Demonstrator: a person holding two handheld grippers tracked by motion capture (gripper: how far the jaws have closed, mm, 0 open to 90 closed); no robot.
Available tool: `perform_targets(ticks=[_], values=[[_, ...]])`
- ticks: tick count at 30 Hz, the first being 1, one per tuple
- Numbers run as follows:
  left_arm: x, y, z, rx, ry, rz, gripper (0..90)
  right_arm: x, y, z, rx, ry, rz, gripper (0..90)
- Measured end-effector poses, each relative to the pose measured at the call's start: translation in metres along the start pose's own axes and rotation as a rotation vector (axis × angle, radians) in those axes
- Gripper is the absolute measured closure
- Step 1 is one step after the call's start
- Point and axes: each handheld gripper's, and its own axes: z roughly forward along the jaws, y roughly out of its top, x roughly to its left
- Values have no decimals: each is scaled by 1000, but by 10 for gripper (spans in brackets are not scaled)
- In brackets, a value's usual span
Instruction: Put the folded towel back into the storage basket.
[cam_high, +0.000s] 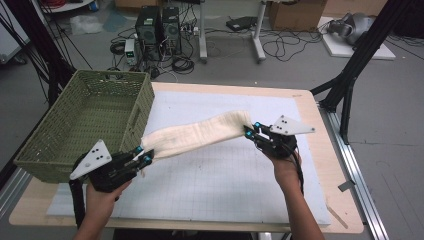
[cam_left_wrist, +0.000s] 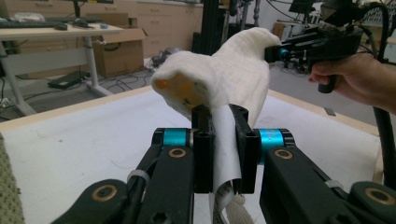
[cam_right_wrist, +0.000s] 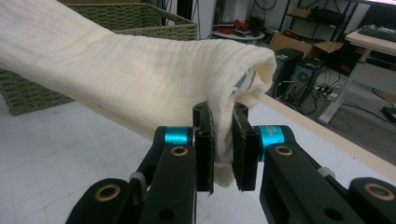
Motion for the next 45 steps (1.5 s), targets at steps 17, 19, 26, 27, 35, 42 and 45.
perform_targets(ticks=[17,19,26,27,35,42,45], values=[[12,12,-32,-71,90,0,811,-1,67,65,-18,33,-62,814],[12,12,-35,-76,97,2,811,-1,70,69,-21,35,-65,814],[16,14,-48,-90,142,8,811,5,92,93,-35,52,-84,814],[18,15,-52,-91,149,10,811,8,99,102,-34,66,-91,814],[24,17,-71,-112,206,5,811,18,118,136,-32,100,-106,814],[26,16,-82,-118,247,4,811,28,136,165,-29,114,-117,814],[28,15,-87,-112,270,9,810,33,142,177,-35,114,-122,814]])
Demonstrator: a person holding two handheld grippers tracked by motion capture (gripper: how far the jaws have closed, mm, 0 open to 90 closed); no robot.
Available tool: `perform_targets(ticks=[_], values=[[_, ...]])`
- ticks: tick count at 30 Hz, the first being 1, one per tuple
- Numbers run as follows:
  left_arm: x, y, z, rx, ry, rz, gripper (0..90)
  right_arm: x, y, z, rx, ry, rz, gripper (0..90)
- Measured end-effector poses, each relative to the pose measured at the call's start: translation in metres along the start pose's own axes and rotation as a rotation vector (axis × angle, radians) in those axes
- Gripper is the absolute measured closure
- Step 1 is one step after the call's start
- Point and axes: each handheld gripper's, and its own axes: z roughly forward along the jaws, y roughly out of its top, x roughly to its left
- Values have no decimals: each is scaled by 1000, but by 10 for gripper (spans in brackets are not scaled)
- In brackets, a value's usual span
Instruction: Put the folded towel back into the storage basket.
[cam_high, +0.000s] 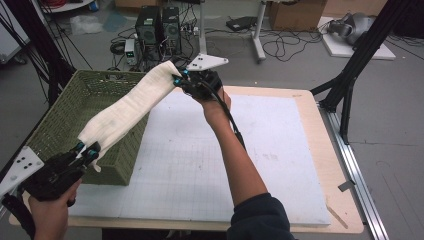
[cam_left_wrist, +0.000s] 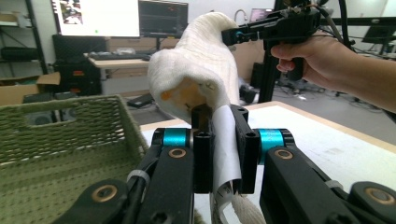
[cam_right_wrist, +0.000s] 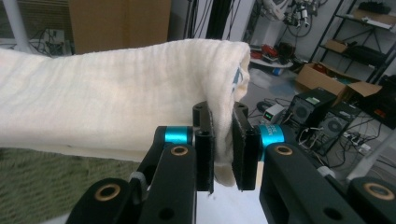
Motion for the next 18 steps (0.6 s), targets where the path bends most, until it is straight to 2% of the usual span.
perform_targets(ticks=[6,8,9,10,12,13,14,15,18], values=[[8,-1,-8,0,45,-16,810,5,12,21,5,10,-14,814],[9,-1,-9,-1,56,-16,809,7,21,34,11,16,-15,814],[10,-1,-10,0,66,-14,809,7,21,34,11,16,-15,814],[11,-1,-11,1,74,-13,809,9,27,43,8,13,-18,814],[13,-1,-13,-1,85,-15,809,10,29,47,7,13,-14,814],[14,-1,-13,-1,91,-15,809,12,33,57,11,18,-14,814],[15,-1,-14,-1,95,-15,809,12,33,57,11,18,-14,814],[16,-1,-15,-2,105,-18,809,14,37,66,19,25,-16,814],[20,-2,-17,-4,123,-27,809,17,40,72,18,22,-15,814]])
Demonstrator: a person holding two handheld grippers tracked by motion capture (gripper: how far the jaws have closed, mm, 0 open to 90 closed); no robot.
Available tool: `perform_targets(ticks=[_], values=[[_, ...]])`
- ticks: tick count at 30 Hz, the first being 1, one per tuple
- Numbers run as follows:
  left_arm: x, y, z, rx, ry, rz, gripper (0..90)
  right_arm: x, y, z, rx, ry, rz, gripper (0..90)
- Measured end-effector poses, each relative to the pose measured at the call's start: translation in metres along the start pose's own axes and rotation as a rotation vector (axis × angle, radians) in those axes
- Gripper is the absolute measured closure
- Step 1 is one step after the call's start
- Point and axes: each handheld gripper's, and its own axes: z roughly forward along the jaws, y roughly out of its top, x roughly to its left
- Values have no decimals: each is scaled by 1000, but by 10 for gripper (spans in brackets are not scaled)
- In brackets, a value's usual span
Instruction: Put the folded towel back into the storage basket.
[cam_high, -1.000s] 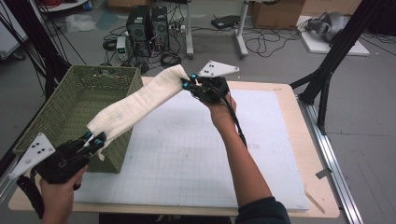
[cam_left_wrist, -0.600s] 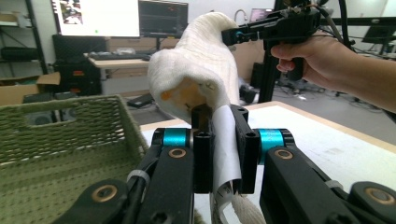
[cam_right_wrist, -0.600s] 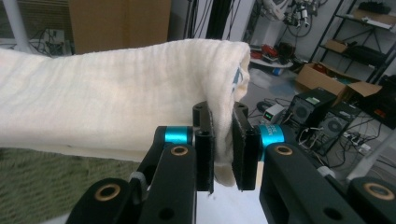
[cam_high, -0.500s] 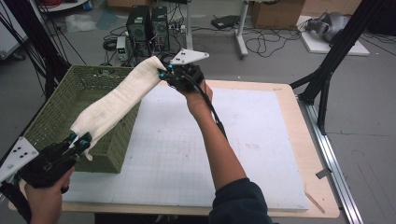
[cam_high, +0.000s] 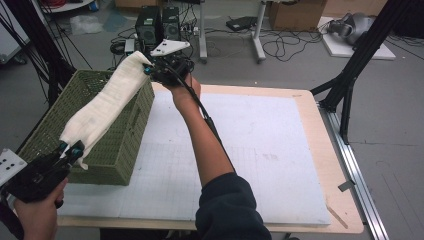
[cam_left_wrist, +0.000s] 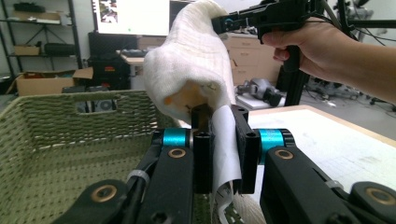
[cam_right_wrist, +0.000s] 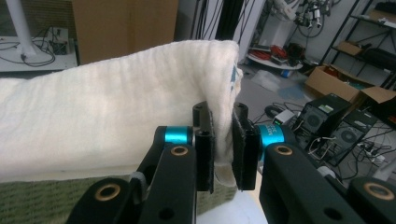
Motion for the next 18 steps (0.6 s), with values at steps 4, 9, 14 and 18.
perform_targets(ticks=[4,9,14,18], values=[[5,-1,-2,7,30,-13,808,4,6,17,9,9,-4,814],[8,-4,-1,24,62,-13,808,9,10,34,19,8,0,815],[11,-5,-2,27,83,-8,807,12,10,50,31,16,5,815],[15,-5,-4,24,96,-20,808,15,14,61,33,28,-3,815]])
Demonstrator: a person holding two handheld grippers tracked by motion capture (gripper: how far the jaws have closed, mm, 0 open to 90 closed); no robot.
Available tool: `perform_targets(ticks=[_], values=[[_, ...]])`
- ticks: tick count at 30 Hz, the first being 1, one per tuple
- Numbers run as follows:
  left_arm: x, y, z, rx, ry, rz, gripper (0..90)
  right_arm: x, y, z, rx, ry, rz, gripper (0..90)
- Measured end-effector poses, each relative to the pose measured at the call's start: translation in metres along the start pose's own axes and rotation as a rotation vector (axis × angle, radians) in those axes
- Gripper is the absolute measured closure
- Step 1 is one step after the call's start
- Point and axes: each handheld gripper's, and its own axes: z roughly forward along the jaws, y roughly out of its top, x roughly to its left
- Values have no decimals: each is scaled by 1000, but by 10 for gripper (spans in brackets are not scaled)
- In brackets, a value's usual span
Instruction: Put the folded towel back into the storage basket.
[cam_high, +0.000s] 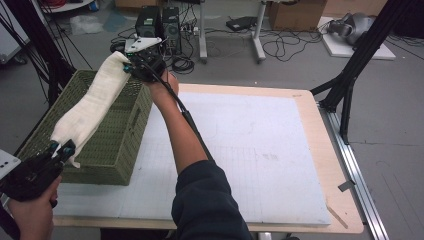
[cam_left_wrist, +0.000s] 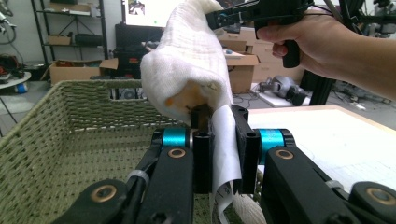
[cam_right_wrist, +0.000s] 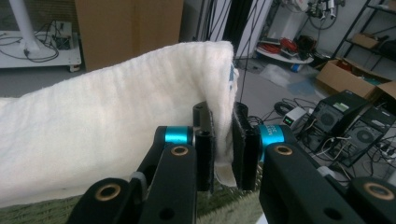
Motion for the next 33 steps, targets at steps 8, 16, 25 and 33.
perform_targets(ticks=[8,16,25,33], values=[[7,-2,-2,2,24,-15,804,9,4,31,31,5,-5,816],[13,-2,-3,-25,83,-21,413,16,0,57,21,-52,34,510],[16,-2,-4,-29,90,-40,308,13,-8,42,14,-17,64,443],[12,-2,6,17,68,-92,160,14,-25,17,39,44,74,324]])
